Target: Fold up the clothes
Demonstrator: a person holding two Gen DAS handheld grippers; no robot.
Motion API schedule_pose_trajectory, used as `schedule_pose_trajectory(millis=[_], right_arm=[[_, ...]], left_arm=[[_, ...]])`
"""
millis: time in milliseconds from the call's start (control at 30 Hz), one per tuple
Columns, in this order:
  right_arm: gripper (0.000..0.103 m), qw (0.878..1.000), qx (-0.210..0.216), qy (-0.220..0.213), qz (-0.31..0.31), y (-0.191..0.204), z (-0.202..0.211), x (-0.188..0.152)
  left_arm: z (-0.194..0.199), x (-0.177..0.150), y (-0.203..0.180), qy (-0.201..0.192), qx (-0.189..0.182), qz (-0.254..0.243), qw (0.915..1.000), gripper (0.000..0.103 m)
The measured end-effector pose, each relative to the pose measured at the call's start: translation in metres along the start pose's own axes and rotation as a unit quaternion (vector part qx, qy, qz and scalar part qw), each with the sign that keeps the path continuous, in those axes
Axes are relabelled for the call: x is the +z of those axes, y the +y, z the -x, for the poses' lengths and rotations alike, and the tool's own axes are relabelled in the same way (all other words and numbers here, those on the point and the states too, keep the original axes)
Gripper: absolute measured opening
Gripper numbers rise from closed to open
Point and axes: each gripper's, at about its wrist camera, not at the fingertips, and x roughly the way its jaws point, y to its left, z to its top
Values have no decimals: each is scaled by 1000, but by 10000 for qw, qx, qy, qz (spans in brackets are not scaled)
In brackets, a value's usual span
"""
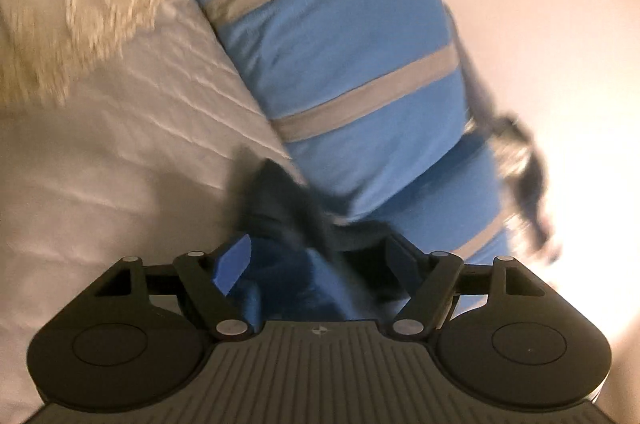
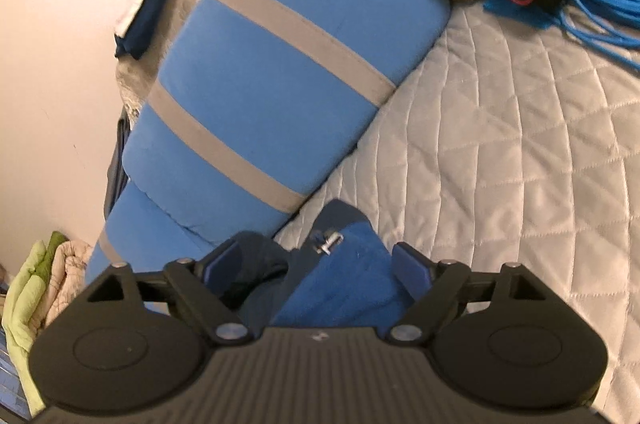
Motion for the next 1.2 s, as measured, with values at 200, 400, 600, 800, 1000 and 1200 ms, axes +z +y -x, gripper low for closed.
schedule_pose_trajectory(millis=[200,400,600,800,1000,1200], right_arm=[[91,9999,-30,151,-33,0,-1,-3],[91,9995,-81,274,-119,-3,0,-3],[91,9987,-121,454,-185,0,-2,-4],[91,9986,-90,522,-11,6,-3,-5],[91,9980,-241,582,-79,3,-6,-5],[91,9974,-225,683,1,14,-15,-8]], left_arm=[[-8,-2,-15,135,242,-1064,9939,74],[-13,0,-22,476,85,-2386,9699,74],[-16,-17,-34,575,-318,-3492,9348,74],[-13,-36,-51,440,-459,-4281,9015,74],[-1,-51,-74,452,-945,-4746,8739,74],[-14,-71,-106,1180,-1768,-5067,8355,74]])
